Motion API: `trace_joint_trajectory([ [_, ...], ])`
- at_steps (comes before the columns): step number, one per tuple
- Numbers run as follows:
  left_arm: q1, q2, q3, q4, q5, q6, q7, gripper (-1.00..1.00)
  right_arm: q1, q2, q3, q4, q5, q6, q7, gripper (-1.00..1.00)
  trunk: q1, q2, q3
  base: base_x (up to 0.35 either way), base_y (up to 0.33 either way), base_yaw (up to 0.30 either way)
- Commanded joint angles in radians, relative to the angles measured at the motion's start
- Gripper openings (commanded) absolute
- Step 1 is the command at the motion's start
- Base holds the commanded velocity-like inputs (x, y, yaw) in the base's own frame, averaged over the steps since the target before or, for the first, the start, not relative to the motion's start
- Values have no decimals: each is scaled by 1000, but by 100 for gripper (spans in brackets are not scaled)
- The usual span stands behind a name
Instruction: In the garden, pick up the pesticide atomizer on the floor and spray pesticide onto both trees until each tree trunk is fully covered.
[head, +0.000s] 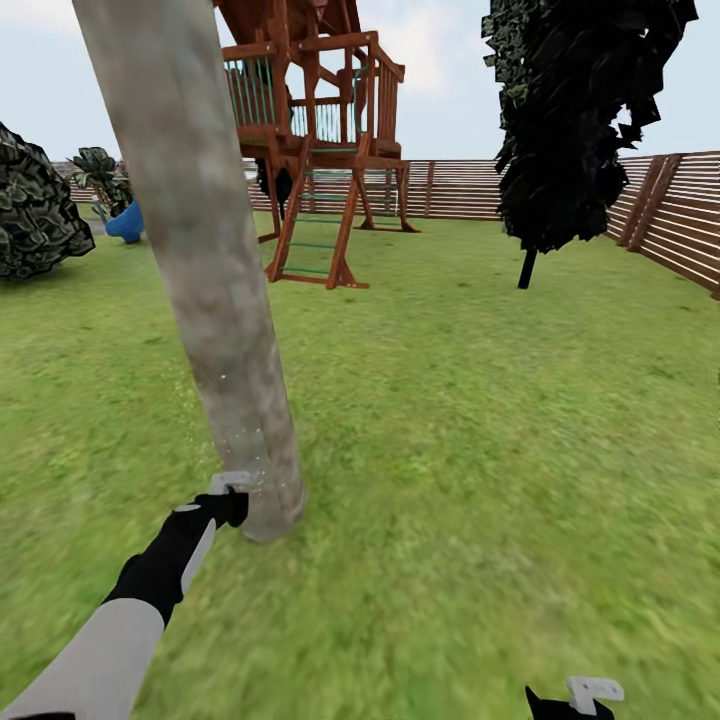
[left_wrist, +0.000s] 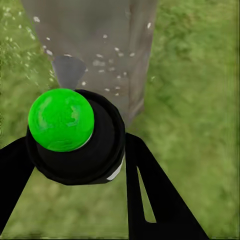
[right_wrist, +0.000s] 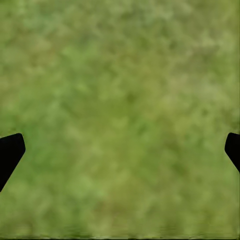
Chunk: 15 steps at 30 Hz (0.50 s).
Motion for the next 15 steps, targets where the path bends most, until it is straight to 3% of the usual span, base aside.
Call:
trace_joint_trajectory([
  [1,0,0,-1,-1,0,0,0,-100,0,0,0,3,0,0,0,100,0,0,0,-125,0,0],
  [5,-5,-6,1,-12,2,6,-1,-100,0,0,0,5,0,0,0,100,0,0,0,-24,0,0],
  [8,-5,-23,0,-76,1,102,-1,-100,0,0,0,5,-1,0,0,100,0,0,0,-1,0,0],
  [10,-1,1,12,-164,-1,138,-6,-100,0,0,0,5,0,0,0,100,0,0,0,0,0,0],
  [11,0,34,14,-178,3,164,-9,-100,0,0,0,5,-1,0,0,100,0,0,0,0,0,0],
  [13,0,58,11,-183,3,177,-11,-100,0,0,0,6,-1,0,0,100,0,0,0,0,0,0],
  [15,0,48,-18,-185,2,179,-11,-100,0,0,0,6,0,0,0,100,0,0,0,0,0,0],
])
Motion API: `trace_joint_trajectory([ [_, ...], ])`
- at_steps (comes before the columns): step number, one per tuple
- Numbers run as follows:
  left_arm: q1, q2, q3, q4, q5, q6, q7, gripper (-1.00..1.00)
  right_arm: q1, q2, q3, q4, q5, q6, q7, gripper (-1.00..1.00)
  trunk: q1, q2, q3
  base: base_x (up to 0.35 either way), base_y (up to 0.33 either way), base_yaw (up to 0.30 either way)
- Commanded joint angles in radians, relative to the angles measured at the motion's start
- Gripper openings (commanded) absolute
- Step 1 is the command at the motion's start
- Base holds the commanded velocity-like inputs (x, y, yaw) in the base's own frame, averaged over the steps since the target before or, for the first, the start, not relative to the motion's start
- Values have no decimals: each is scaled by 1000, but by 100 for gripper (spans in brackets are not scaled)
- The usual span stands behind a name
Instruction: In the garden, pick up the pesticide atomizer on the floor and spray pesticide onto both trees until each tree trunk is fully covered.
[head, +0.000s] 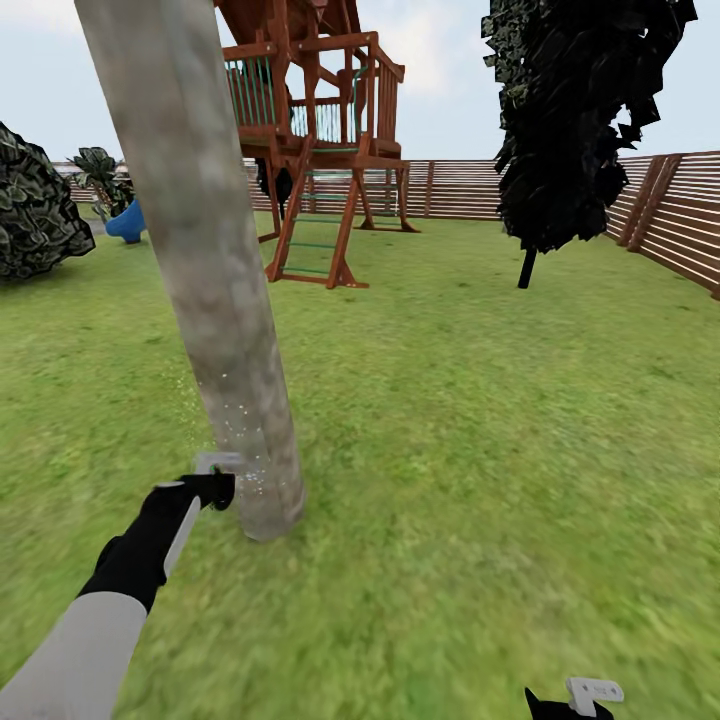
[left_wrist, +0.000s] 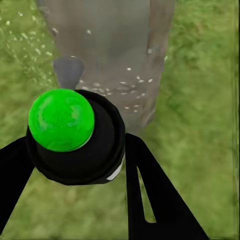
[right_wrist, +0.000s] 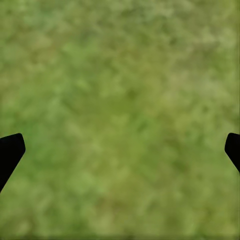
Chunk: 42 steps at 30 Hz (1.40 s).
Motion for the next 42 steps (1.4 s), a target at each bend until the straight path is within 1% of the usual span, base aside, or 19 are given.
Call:
trace_joint_trajectory([
  [1,0,-1,-36,-1,-4,2,0,-100,0,0,0,0,0,0,0,100,0,0,0,0,0,0],
  [4,0,-12,-63,-17,2,12,0,-100,0,0,0,-1,0,0,0,100,0,0,0,0,0,0],
  [5,0,-17,-67,-37,3,41,0,-100,0,0,0,0,0,0,0,100,0,0,0,0,0,0],
  [9,0,-12,-58,-141,3,118,-1,-100,0,0,0,0,0,0,0,100,0,0,0,0,0,0],
  [11,-2,14,21,-166,4,140,-1,-100,0,0,0,0,0,0,0,100,0,0,0,0,0,0],
  [12,-2,15,28,-168,4,148,-1,-100,0,0,0,0,0,0,0,100,0,0,0,0,0,0],
  [15,-2,1,19,-208,2,168,-1,-100,0,0,0,0,0,0,0,100,0,0,0,0,0,0],
  [18,-3,-2,-37,-282,5,250,-1,-100,0,0,0,0,0,0,0,100,0,0,0,0,0,0],
  [20,-3,-1,-46,-357,6,327,-1,-100,0,0,0,0,0,0,0,100,0,0,0,0,0,0],
  [21,-3,5,-44,-365,6,334,-1,-100,0,0,0,0,0,0,0,100,0,0,0,0,0,0],
  [23,-4,12,-24,-369,3,339,-1,-100,0,0,0,0,0,0,0,100,0,0,0,0,0,0],
  [25,-4,19,35,-370,5,343,-2,-100,0,0,0,0,0,0,0,100,0,0,0,0,0,0],
  [26,-4,18,38,-371,6,344,-2,-100,0,0,0,0,0,0,0,100,0,0,0,0,0,0],
  [29,-7,7,22,-393,6,380,-3,-100,0,1,0,0,0,0,0,100,0,0,0,0,0,0],
  [31,-14,3,-27,-444,6,424,-2,-100,0,0,0,0,0,0,0,100,0,0,0,0,0,0],
  [32,-16,3,-33,-452,6,428,-2,-100,0,0,0,0,0,0,0,100,0,0,0,0,0,0],
  [36,-24,25,-30,-475,-2,433,-1,-100,0,0,0,0,0,0,0,100,0,0,0,0,0,0],
  [38,-30,51,-28,-482,0,433,-1,-100,0,0,0,0,0,0,0,100,0,0,0,0,0,0],
  [42,-19,54,-34,-472,2,427,-1,-100,0,0,0,0,0,0,0,100,0,0,0,0,0,0],
])
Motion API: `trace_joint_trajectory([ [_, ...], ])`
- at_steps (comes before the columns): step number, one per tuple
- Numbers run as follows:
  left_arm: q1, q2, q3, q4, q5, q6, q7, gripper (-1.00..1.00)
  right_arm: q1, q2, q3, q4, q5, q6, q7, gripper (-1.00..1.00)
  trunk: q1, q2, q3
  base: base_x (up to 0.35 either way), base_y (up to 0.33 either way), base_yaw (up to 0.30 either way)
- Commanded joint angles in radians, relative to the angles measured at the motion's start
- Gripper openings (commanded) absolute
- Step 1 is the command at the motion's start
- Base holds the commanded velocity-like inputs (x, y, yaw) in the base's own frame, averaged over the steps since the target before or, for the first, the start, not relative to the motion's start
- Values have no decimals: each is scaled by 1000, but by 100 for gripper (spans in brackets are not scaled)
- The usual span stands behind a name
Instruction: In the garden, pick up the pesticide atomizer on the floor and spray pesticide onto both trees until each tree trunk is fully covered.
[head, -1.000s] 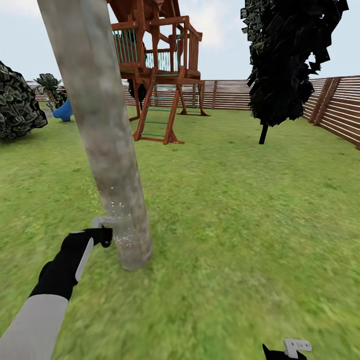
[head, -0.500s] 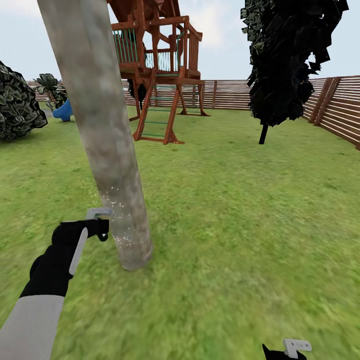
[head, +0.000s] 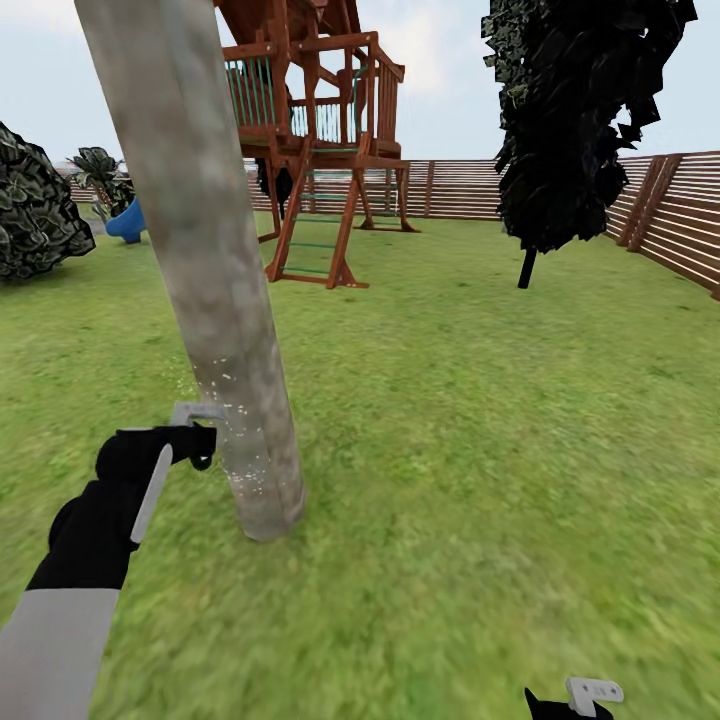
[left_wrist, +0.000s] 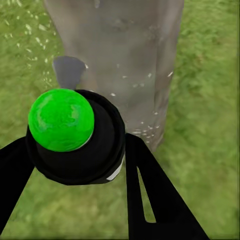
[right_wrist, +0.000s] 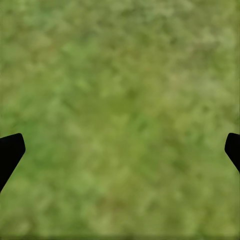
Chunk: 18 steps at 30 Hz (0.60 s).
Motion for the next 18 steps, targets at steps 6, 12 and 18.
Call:
trace_joint_trajectory([
  [6,64,-11,-3,188,1,-87,0,-100,0,0,0,0,0,0,0,100,0,0,0,0,0,0],
  [12,68,-74,0,479,-7,-354,13,-100,0,0,0,0,0,0,0,100,0,0,0,0,0,0],
  [18,70,-102,2,696,-3,-552,29,-100,0,0,0,0,0,0,0,100,0,0,0,0,0,0],
])
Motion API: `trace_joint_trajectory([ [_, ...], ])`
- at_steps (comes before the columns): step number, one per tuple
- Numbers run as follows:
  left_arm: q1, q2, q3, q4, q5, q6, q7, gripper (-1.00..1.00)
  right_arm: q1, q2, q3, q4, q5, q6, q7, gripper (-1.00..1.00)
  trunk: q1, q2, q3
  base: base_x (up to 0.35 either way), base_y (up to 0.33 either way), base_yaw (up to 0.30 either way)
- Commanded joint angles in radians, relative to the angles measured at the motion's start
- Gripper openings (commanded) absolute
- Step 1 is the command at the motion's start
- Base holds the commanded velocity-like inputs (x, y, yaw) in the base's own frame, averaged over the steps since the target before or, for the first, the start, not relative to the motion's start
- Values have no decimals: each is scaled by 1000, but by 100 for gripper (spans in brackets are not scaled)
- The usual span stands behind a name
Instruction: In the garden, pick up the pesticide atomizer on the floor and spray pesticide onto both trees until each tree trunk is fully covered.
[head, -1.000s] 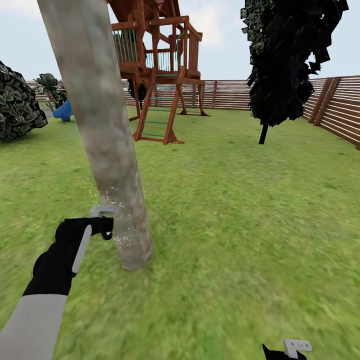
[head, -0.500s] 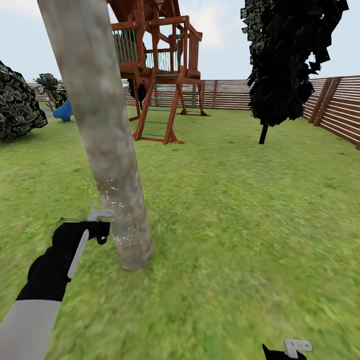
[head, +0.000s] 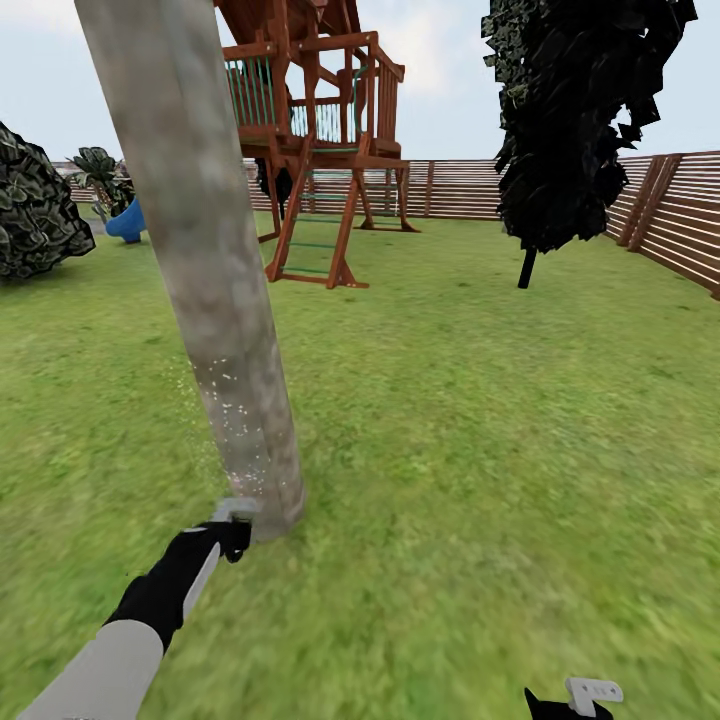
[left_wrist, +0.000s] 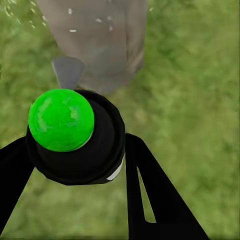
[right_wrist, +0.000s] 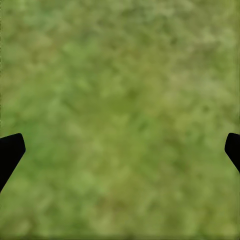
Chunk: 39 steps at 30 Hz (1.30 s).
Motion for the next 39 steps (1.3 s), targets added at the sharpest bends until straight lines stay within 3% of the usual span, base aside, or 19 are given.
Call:
trace_joint_trajectory([
  [1,1,0,0,21,2,-10,5,-100,0,0,0,0,0,0,0,100,0,0,0,0,0,0],
  [4,2,-1,1,120,2,-45,45,-100,0,-1,-1,-1,-1,0,0,100,0,0,0,7,-2,0],
  [5,3,-1,3,158,3,-129,92,-100,0,-1,0,-1,-1,0,0,100,0,0,0,154,-128,0],
  [6,3,-5,3,170,4,-153,120,-100,0,-1,-1,-3,-2,0,0,100,0,0,0,174,-181,0],
  [9,3,-22,3,197,5,-174,144,-100,0,-3,-1,-4,-1,0,0,100,0,0,0,95,-240,0],
  [11,3,-43,3,199,5,-177,146,-100,0,-4,-2,-6,-1,-1,0,100,0,0,0,5,-271,0],
  [15,3,-54,4,199,4,-178,148,-100,0,-3,-2,-6,-3,-2,0,100,0,0,0,1,-273,0],
  [24,2,-53,7,205,7,-175,149,-100,0,-1,-2,-6,-3,-2,0,100,0,0,0,86,-273,133],
  [27,3,-51,7,205,24,-175,149,-100,0,-1,-2,-6,-2,-2,0,100,0,0,0,138,-273,274],
  [31,2,-50,40,205,29,-177,149,-100,0,-1,-2,-6,-2,-2,0,100,0,0,0,125,-273,274],
  [39,2,-54,41,205,31,-179,148,-100,0,-1,-2,-6,-2,-2,0,100,0,0,0,10,-274,95],
])
